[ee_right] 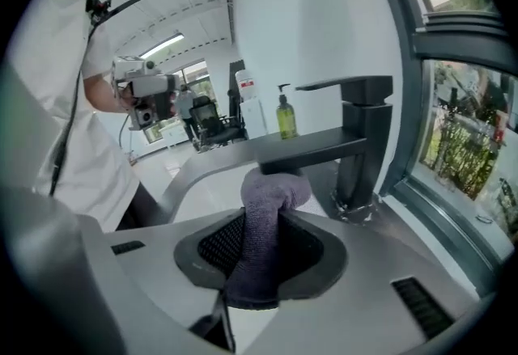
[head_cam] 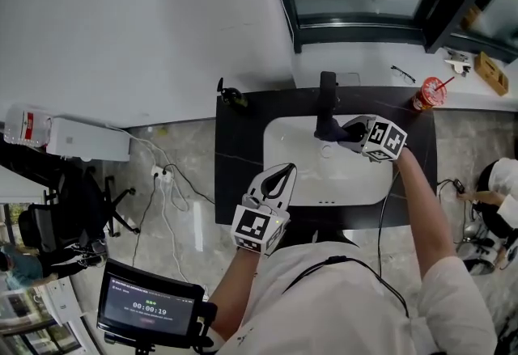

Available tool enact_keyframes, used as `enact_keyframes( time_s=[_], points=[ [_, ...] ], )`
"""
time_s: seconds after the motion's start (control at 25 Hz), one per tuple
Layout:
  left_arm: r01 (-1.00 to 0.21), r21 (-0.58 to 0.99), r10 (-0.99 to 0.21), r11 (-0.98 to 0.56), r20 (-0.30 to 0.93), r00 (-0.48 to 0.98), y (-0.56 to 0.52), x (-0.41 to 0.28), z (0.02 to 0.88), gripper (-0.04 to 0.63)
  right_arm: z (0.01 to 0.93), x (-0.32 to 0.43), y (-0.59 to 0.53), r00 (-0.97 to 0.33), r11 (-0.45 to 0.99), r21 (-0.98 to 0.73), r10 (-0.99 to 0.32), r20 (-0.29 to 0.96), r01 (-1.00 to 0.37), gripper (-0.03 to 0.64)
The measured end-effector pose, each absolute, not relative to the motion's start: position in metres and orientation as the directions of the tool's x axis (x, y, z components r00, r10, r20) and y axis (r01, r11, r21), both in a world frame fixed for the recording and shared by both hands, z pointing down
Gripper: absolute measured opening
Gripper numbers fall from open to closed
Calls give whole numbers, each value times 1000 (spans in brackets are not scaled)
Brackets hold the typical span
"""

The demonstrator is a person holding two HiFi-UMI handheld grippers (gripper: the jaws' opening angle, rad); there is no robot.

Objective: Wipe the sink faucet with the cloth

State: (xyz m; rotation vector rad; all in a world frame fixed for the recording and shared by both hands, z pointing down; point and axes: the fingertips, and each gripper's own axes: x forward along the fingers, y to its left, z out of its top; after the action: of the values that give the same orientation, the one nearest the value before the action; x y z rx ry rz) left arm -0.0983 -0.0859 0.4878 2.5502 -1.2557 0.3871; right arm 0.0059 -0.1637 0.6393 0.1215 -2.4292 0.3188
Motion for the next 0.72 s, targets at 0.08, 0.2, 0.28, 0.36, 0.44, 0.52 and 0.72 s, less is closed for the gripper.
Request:
enact_keyframes(
  time_s=[0.08,0.2,0.28,0.36,0.44,0.52,0.72],
  points=[
    [-792,125,-721,-598,348,599,-86,-94,487,-5,638,9,-144,-753,969,-215,50,656,-123,109],
    [-778,123,-709,-616,345,616,-86,-88,485,-5,642,22,-143,-717,972,-188,32,696,-140,109],
    [-780,126,-710,-613,343,615,-86,-88,484,-5,648,32,-161,-678,973,-124,-42,734,-194,109],
    [-781,126,-711,-611,344,613,-86,-89,485,-5,652,36,-182,-655,966,-74,-110,747,-247,109],
    [-783,127,-712,-609,348,610,-85,-91,487,-5,651,32,-200,-665,956,-59,-156,730,-288,109],
    [-789,127,-716,-601,353,602,-84,-94,489,-5,652,28,-218,-666,942,-29,-215,715,-335,109],
    [-803,120,-729,-584,358,584,-83,-103,492,-5,651,15,-231,-719,919,-77,-247,650,-386,109]
  ],
)
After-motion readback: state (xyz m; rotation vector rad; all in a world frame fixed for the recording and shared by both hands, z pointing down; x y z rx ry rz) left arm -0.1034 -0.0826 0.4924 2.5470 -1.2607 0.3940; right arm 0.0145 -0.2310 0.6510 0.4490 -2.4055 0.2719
